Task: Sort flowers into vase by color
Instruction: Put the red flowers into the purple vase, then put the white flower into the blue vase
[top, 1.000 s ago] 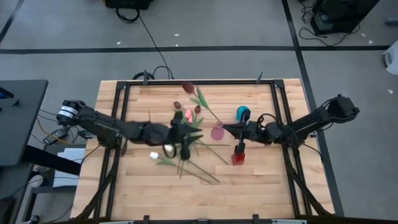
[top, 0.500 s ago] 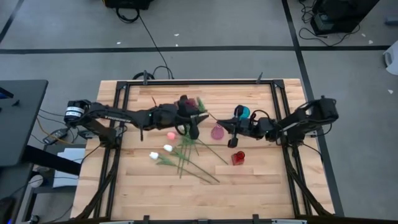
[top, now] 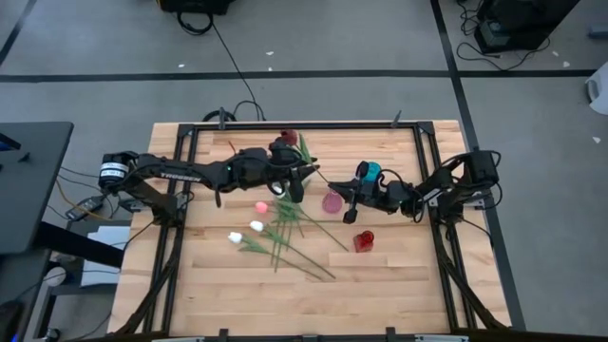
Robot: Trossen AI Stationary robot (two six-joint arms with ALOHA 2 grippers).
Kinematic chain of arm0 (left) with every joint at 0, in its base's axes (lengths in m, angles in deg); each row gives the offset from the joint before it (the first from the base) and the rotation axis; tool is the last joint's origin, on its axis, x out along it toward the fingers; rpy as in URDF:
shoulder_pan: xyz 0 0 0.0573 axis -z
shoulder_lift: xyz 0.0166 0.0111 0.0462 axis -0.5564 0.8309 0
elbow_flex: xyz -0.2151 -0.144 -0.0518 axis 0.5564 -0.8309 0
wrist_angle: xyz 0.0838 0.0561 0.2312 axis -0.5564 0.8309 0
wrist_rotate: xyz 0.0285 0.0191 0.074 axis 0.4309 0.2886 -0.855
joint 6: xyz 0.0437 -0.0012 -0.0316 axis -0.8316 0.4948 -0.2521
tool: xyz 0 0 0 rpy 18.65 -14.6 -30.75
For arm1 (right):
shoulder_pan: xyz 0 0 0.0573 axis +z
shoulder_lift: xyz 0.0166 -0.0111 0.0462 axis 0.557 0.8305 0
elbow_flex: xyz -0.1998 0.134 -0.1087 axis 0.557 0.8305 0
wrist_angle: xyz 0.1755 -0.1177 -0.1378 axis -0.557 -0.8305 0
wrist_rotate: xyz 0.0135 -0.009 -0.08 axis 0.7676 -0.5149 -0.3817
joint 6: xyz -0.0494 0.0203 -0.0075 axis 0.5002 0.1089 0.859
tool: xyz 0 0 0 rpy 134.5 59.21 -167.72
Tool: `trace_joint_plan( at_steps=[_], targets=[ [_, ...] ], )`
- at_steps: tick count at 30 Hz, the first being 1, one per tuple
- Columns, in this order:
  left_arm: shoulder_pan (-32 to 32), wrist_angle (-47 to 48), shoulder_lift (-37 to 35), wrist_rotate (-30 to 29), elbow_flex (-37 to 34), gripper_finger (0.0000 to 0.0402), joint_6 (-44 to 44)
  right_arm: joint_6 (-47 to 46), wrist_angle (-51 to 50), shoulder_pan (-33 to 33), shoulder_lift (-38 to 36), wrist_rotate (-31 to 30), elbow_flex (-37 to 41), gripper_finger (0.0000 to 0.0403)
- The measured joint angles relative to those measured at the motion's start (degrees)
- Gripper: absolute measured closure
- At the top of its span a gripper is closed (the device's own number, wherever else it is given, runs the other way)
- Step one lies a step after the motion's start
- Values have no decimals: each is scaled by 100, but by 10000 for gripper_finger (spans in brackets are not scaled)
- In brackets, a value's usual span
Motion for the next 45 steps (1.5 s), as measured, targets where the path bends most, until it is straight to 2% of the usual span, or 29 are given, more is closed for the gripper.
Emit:
trace_joint_plan(
  at_steps=[7,15,22,29,33,38,45],
  targets=[
    [0,-52,0,113,13,292,28,-133,-65,6,-1,-64,27,361],
    [1,361,390,118,591,292,41,-276,-71,13,-1,-248,185,317],
    [2,714,667,147,922,292,-1,-339,-105,60,-5,-203,181,309],
    [0,1864,321,62,1061,292,-192,-315,-248,269,-89,-391,186,309],
    [0,2359,20,-166,1005,292,-351,-473,-1035,368,-515,-477,201,301],
    [4,2269,-434,-204,612,292,-368,-657,-2436,456,-1400,-510,201,270],
    [21,2028,-668,-198,18,292,-318,-766,-4315,484,-2663,-550,-7,219]
  ],
)
